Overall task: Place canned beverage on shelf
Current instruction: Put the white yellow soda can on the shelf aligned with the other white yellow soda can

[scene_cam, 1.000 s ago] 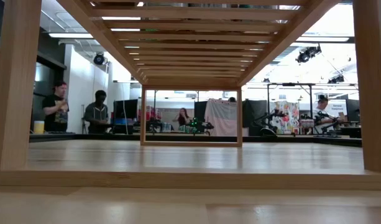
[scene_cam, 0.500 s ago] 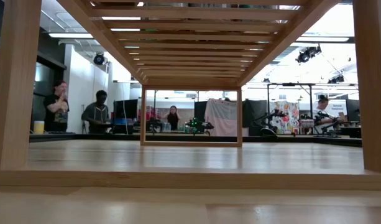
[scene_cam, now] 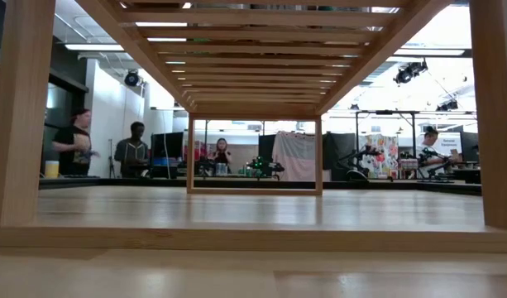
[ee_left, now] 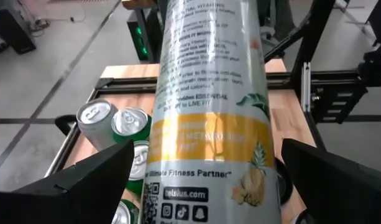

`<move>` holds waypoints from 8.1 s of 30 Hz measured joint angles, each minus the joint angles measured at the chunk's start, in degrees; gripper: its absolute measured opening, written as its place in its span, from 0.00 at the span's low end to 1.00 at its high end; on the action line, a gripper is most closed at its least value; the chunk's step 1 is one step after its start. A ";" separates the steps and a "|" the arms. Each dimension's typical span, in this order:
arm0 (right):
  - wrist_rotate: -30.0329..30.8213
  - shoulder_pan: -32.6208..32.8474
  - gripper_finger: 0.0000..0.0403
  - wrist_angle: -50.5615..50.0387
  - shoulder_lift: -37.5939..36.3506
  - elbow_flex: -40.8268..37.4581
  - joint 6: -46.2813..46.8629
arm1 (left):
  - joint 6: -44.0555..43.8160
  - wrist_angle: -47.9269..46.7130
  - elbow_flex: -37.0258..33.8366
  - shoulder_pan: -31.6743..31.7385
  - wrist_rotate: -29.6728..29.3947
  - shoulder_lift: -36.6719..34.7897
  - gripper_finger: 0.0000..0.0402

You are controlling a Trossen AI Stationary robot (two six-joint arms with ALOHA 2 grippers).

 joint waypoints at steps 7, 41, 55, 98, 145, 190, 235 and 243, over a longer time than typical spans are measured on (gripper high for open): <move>0.01 -0.02 0.60 -0.04 -0.01 0.00 -0.15 | 0.06 0.11 0.00 0.00 -0.03 -0.02 0.98; 2.94 -0.08 0.83 2.59 -2.71 0.15 0.61 | -1.82 -0.82 -0.22 -0.11 -5.26 -3.70 0.59; 1.61 -2.02 0.84 23.47 1.23 0.07 -2.99 | 5.16 50.73 -18.31 -2.82 -7.22 -12.24 0.59; -0.26 -5.64 0.84 37.80 3.81 -0.09 1.84 | -3.83 94.38 -35.23 -1.88 -3.94 -2.64 0.59; 2.67 9.47 0.60 13.31 -1.88 -0.19 -3.43 | -1.35 63.90 -35.01 -3.84 -9.18 -25.08 0.94; 31.79 19.06 0.60 55.93 8.96 -36.85 -1.82 | -1.95 61.72 -35.08 -6.78 -20.94 -26.80 0.94; 30.34 20.08 0.81 70.40 9.10 -36.68 -14.25 | -1.92 62.22 -35.06 -6.79 -20.94 -26.80 0.94; 30.32 20.46 0.81 75.80 6.96 -36.68 -22.46 | -1.90 62.36 -35.08 -6.80 -20.92 -26.80 0.94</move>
